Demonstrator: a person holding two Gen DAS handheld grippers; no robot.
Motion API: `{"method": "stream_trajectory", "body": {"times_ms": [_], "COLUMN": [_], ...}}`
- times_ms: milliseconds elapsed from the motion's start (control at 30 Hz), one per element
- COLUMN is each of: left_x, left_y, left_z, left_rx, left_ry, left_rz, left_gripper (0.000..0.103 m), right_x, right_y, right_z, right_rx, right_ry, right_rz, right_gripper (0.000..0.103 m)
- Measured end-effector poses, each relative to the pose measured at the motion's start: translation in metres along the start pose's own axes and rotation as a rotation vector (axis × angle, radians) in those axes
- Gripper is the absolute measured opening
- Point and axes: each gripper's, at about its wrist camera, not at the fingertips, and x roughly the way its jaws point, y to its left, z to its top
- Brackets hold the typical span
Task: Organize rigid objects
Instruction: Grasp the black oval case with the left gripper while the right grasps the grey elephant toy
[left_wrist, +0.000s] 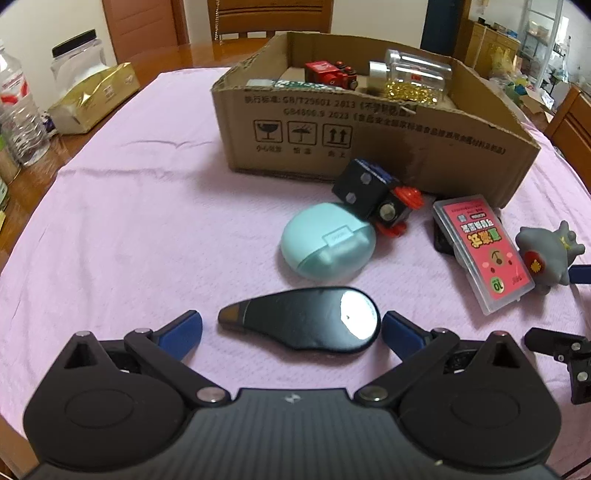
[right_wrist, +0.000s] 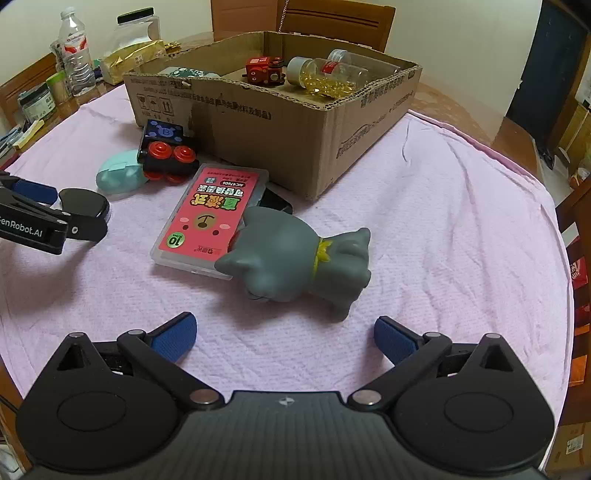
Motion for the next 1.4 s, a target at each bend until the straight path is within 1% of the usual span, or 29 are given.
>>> {"method": "stream_trajectory", "body": {"times_ms": [100,133,200,233,367,433,467,533,567,767,800,900,1000,1133,1200,1333,1400], "left_x": [0.002,0.002,0.003,0.003,0.004,0.005,0.005,0.005,0.005,0.006,0.006,0.006,0.006,0.005,0.005,0.004,0.004], "left_y": [-0.001,-0.002,-0.002,-0.001,-0.001,-0.001,-0.001,-0.001,0.0,-0.001,-0.001,-0.001,-0.001,-0.002,-0.002,-0.004,-0.006], "left_z": [0.001,0.001,0.001,0.001,0.001,0.002,0.002,0.003,0.002,0.003,0.004,0.002,0.001,0.0,0.001,0.002,0.001], "left_rx": [0.003,0.0,0.001,0.001,-0.001,0.0,0.001,0.002,0.002,-0.004,-0.007,-0.01,-0.011,-0.019,-0.024,-0.037,-0.021], "left_ry": [-0.007,-0.006,-0.006,-0.005,0.0,0.004,0.005,0.005,0.006,0.012,0.012,0.003,-0.003,-0.009,-0.003,0.011,0.005], "left_rz": [-0.002,-0.001,-0.001,-0.001,-0.002,-0.002,-0.003,-0.003,-0.004,-0.001,0.002,0.004,0.004,0.009,0.013,0.024,0.014], "left_gripper": [0.103,0.103,0.103,0.103,0.103,0.103,0.103,0.103,0.103,0.103,0.103,0.103,0.103,0.103,0.103,0.102,0.102], "right_x": [0.0,-0.002,-0.01,-0.013,-0.015,-0.009,-0.005,-0.001,-0.001,-0.01,-0.01,-0.004,0.003,0.007,0.006,0.003,0.002], "right_y": [0.0,0.0,-0.001,-0.002,-0.007,-0.009,-0.009,-0.01,-0.011,-0.023,-0.022,-0.014,-0.015,-0.014,-0.013,-0.01,-0.009], "right_z": [0.004,0.005,0.008,0.012,0.027,0.034,0.036,0.037,0.035,0.02,0.018,0.014,0.015,0.018,0.018,0.02,0.021], "right_rx": [0.034,0.042,0.067,0.086,0.148,0.154,0.153,0.146,0.143,0.134,0.118,0.039,0.046,0.022,0.01,-0.005,-0.006], "right_ry": [0.033,0.035,-0.004,-0.022,-0.074,-0.068,-0.06,-0.043,-0.04,-0.003,0.002,0.014,0.018,0.017,0.013,0.006,0.003], "right_rz": [-0.015,-0.007,0.016,0.012,-0.022,-0.043,-0.065,-0.074,-0.095,-0.097,-0.097,-0.132,-0.12,-0.122,-0.111,-0.106,-0.098], "right_gripper": [0.103,0.103,0.103,0.103,0.103,0.103,0.103,0.103,0.103,0.103,0.103,0.103,0.102,0.098,0.094,0.09,0.087]}}
